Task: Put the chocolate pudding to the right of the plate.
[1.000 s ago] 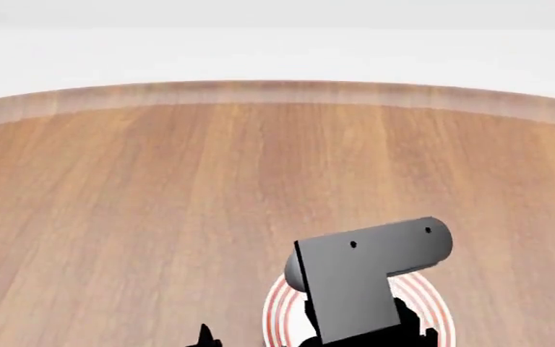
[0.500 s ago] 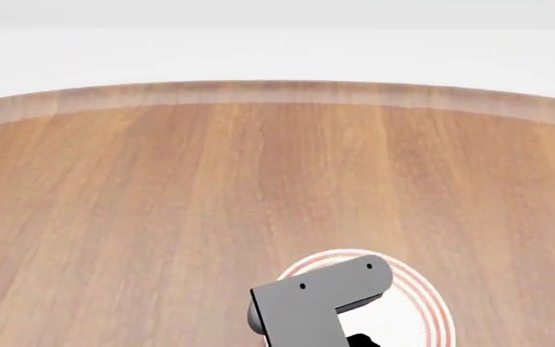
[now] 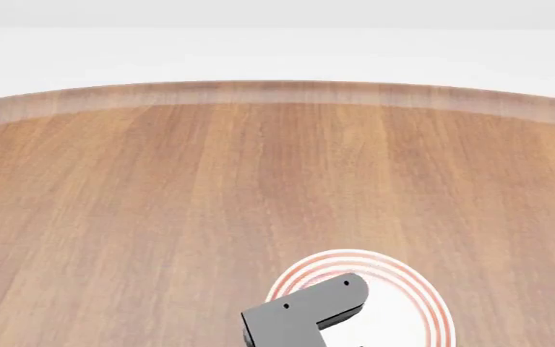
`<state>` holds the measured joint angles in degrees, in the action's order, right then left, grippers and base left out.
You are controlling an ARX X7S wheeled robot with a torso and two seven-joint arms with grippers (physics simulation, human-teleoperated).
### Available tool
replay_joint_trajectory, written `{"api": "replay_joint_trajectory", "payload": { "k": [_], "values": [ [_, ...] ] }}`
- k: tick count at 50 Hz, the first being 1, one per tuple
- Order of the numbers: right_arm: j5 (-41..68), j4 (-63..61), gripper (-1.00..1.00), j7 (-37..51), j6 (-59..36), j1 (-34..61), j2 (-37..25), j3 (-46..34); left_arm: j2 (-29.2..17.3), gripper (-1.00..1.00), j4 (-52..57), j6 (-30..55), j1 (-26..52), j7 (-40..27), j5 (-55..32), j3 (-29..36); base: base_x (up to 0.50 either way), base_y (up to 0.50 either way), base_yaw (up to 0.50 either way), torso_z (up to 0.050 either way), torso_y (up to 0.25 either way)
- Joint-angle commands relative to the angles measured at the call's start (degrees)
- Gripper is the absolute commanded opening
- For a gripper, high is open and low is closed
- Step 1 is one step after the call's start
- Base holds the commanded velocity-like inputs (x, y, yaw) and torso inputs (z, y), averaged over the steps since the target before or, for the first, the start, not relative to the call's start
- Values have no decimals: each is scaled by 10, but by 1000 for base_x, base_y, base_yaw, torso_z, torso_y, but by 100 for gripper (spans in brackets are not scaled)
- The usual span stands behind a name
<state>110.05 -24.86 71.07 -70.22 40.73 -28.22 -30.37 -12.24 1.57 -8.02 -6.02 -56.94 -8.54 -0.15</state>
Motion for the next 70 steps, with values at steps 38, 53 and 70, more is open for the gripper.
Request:
{"api": "replay_joint_trajectory", "payload": {
  "k": [38,53,70],
  "values": [
    [-242,130,100,-273,-79,70,55,-145,-6,100,-2,-5,-1,-5,-11,4,0,0,0,0,0],
    [-334,179,100,-398,-32,78,60,-190,-8,100,1,-2,0,-8,-12,6,0,0,0,0,0],
    [-393,265,100,-490,19,64,62,-227,-10,100,2,-2,0,-11,-13,8,0,0,0,0,0]
  ]
}}
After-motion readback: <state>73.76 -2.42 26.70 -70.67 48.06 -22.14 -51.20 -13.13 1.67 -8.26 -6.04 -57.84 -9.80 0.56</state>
